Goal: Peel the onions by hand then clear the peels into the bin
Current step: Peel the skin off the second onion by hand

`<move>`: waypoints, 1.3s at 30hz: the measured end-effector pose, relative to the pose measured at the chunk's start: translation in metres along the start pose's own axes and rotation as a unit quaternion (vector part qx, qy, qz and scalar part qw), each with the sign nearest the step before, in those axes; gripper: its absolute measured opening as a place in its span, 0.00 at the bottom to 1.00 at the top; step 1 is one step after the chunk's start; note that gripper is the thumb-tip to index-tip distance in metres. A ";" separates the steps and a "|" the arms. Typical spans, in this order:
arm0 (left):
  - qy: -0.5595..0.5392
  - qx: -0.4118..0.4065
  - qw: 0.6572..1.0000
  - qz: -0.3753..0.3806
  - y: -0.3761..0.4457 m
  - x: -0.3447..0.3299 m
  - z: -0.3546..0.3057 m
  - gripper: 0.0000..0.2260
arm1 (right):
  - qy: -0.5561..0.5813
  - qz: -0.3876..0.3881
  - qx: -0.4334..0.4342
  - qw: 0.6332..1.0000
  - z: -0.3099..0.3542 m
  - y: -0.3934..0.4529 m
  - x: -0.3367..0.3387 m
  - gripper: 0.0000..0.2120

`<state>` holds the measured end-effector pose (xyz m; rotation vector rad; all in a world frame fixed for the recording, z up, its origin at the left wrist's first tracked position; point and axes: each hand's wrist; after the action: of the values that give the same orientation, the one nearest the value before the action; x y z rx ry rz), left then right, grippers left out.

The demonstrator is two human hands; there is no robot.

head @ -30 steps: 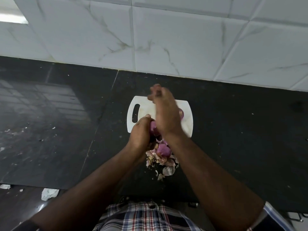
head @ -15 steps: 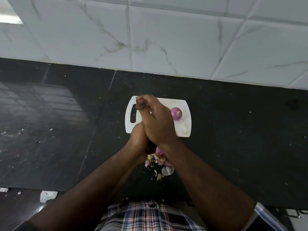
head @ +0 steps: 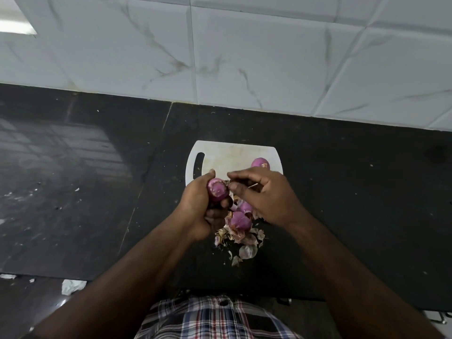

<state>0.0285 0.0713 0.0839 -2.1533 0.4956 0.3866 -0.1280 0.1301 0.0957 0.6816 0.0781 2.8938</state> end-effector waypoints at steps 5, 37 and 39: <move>0.020 -0.013 1.000 -0.021 0.002 -0.004 -0.001 0.27 | -0.051 -0.033 0.028 0.998 -0.003 -0.002 -0.005 0.10; 0.155 -0.063 0.983 -0.072 -0.001 -0.001 0.000 0.25 | -0.101 -0.001 0.019 0.995 0.019 -0.004 -0.008 0.10; 0.161 -0.073 0.981 -0.077 -0.003 -0.003 0.001 0.25 | -0.107 -0.011 0.017 0.994 0.020 -0.006 -0.011 0.12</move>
<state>0.0275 0.0744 0.0864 -2.3930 0.4860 -0.0163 -0.1084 0.1339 0.1087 0.9867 0.1075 2.7849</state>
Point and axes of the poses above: each hand's wrist, its own y-axis towards the middle knuckle, its own x-axis out of the back of the hand, z = x × y, and after that the axes turned 2 degrees about -z, right-handed
